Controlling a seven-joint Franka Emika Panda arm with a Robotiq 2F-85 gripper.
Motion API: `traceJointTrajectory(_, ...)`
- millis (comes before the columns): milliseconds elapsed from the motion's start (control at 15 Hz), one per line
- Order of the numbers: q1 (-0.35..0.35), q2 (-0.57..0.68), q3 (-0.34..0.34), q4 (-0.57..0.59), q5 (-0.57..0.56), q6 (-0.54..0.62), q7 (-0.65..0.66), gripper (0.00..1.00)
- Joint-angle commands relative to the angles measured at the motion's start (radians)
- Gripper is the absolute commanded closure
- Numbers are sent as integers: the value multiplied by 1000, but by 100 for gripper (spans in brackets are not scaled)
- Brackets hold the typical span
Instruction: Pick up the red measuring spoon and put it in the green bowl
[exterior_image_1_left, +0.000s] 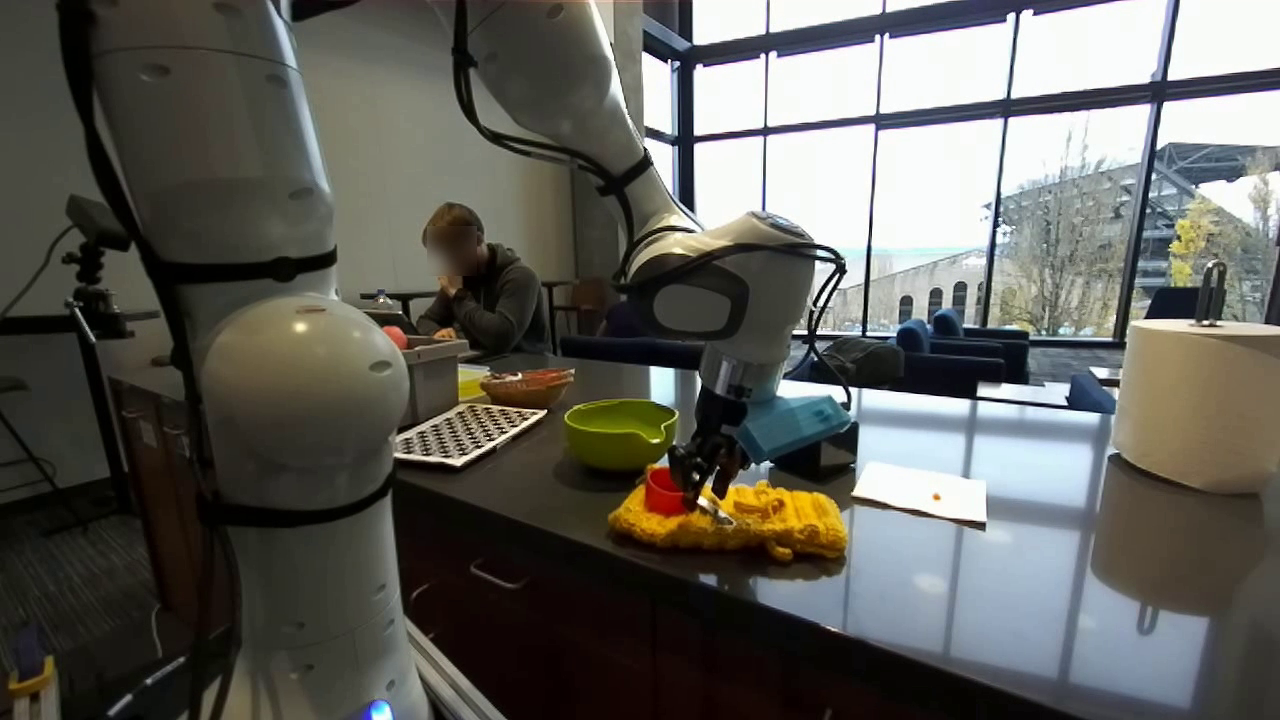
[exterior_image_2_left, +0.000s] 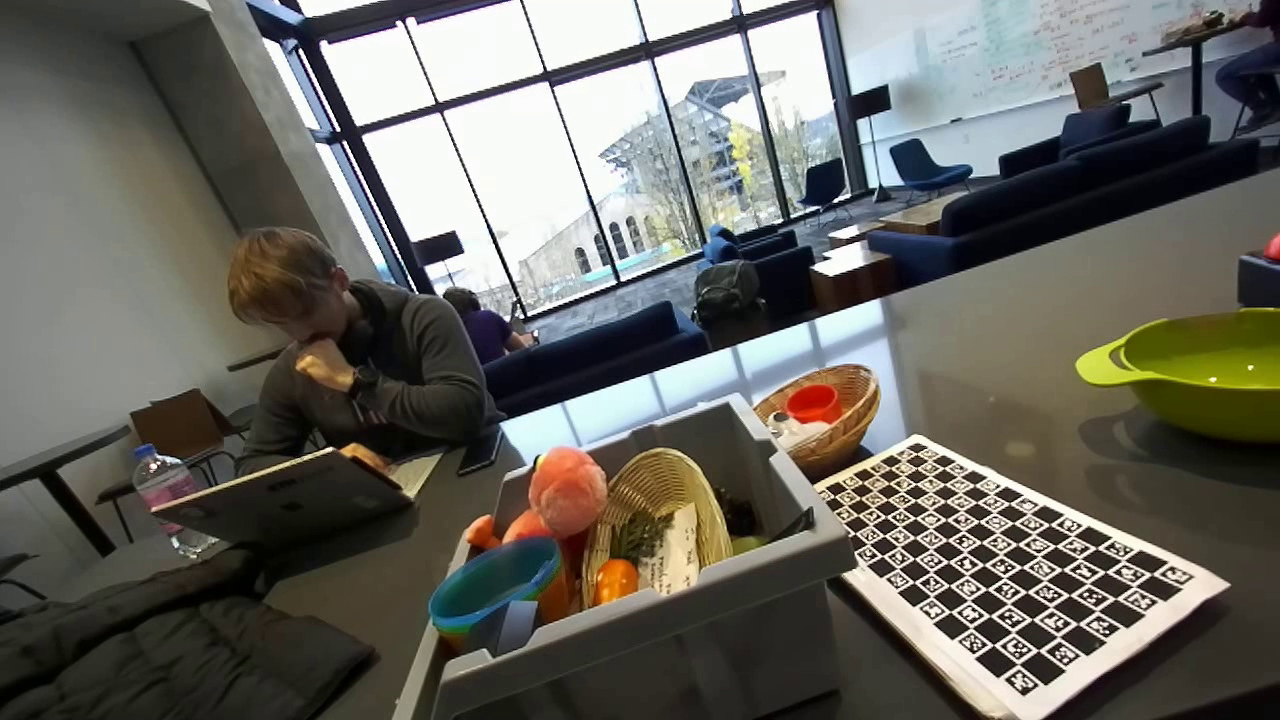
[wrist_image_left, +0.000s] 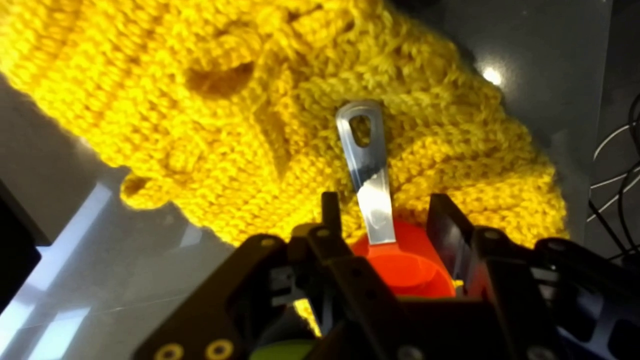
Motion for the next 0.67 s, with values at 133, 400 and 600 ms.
traceJointTrajectory(133, -9, 5, 11, 7, 35, 9, -29, 39)
traceJointTrajectory(400, -6, 16, 14, 13, 36, 6, -27, 41)
traceJointTrajectory(600, -5, 21, 18, 15, 39, 5, -28, 51)
